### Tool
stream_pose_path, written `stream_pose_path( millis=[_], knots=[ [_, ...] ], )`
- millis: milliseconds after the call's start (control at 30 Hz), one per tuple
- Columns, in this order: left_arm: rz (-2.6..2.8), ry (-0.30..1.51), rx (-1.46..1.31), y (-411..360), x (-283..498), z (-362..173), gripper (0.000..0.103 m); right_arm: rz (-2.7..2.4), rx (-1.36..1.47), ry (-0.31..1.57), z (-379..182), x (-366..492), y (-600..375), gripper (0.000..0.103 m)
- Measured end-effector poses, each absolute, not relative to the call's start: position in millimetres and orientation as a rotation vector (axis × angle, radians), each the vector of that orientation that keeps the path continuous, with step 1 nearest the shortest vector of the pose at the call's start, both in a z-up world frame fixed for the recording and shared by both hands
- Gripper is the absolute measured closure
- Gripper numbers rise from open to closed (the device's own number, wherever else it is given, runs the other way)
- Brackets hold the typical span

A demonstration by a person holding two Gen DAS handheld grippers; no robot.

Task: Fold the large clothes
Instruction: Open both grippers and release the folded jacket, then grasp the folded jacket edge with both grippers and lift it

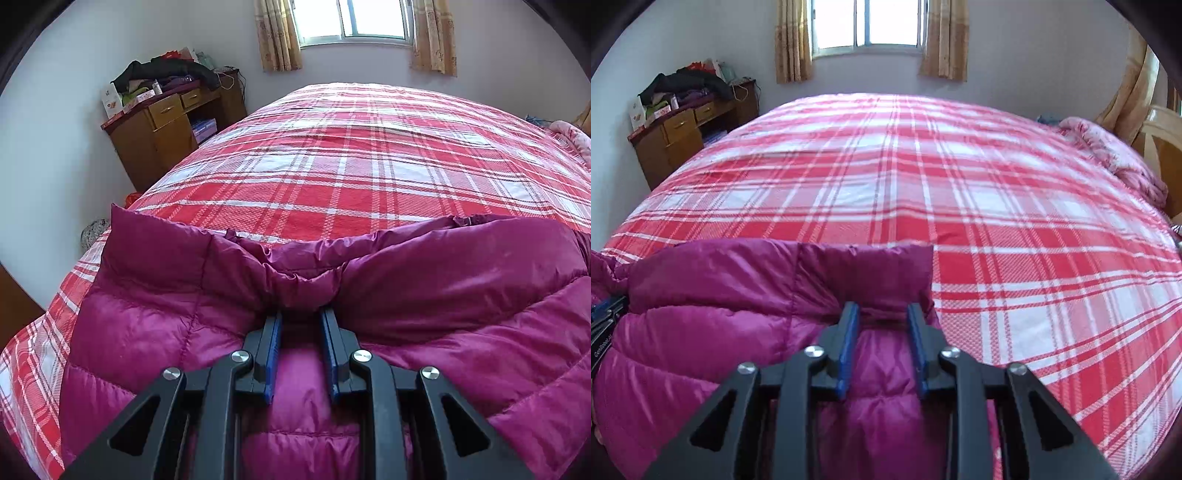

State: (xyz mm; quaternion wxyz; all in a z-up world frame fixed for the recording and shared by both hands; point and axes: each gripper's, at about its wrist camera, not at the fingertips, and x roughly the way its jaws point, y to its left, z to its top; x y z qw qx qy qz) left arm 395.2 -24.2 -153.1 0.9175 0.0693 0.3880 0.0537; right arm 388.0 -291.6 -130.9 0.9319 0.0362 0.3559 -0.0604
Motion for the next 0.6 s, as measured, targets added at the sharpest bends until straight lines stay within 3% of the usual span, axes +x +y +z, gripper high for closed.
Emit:
stream_pose_path(
  millis=[133, 300, 367, 433, 600],
  knots=[
    [0.105, 0.805, 0.125, -21.6, 388.5, -146.2, 0.081, 0.049, 0.141, 0.665, -100.6, 348.3, -257.2, 0.078],
    [0.062, 0.775, 0.023, 4.4, 350.1, -106.1, 0.08, 0.228, 0.137, 0.736, -118.0, 331.7, -200.5, 0.078],
    [0.052, 0.743, -0.014, 22.1, 328.6, -89.2, 0.07, 0.226, 0.114, 0.748, -131.8, 331.4, -187.6, 0.078],
    [0.075, 0.708, -0.031, 40.9, 306.2, -77.2, 0.043, 0.209, 0.1, 0.748, -145.2, 332.5, -183.1, 0.078],
    [0.151, 0.651, -0.066, 85.6, 264.9, -74.5, 0.033, 0.191, 0.081, 0.739, -156.6, 332.1, -183.7, 0.08]
  ],
)
